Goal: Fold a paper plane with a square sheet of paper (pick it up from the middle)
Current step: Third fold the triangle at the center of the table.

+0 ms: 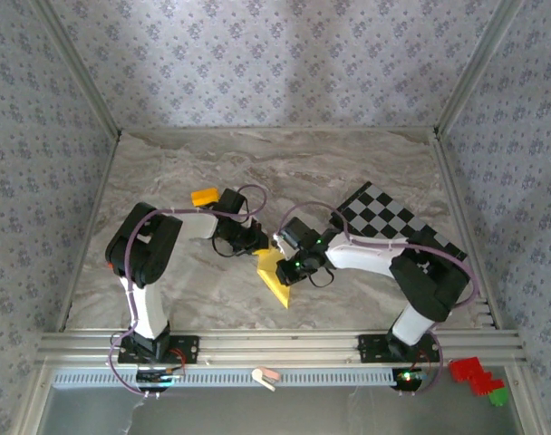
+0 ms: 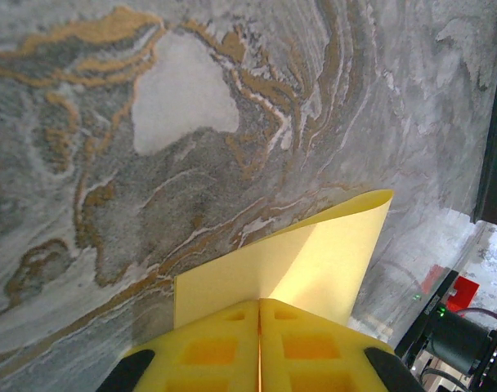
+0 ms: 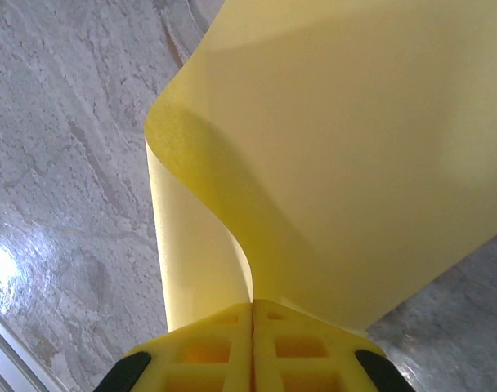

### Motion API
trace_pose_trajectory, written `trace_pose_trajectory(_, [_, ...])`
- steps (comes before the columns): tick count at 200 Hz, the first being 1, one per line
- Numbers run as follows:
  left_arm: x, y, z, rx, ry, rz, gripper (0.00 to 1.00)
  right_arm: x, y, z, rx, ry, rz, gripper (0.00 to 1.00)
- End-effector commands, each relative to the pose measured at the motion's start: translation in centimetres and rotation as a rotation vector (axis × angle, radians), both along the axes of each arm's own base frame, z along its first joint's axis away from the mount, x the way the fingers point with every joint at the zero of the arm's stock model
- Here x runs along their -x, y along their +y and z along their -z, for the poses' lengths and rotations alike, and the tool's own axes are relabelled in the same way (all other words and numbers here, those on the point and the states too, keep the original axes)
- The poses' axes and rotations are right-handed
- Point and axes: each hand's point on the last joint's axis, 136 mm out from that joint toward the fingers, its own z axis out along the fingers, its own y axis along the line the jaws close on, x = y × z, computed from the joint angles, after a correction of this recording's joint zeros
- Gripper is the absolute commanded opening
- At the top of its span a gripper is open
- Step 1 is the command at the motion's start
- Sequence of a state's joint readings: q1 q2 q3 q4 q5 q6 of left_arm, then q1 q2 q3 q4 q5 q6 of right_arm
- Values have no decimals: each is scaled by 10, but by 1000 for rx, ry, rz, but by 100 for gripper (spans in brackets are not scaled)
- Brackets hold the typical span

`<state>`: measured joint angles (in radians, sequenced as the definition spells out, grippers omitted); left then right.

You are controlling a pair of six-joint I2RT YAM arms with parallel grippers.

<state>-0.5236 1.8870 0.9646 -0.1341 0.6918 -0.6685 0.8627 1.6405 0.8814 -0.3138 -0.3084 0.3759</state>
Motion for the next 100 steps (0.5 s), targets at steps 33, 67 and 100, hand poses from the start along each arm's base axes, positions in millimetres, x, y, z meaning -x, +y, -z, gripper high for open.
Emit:
trace_pose_trajectory(33, [6,11,32,-101,16,6,8,1,7,5,-11,17,-23,9])
trace_pose_trajectory(67, [7,11,33,-103,19,5,8,2,6,10,-5,29,-26,9])
trace_pose_trajectory(100, [7,12,33,-103,19,5,8,3,2,12,5,31,-20,9])
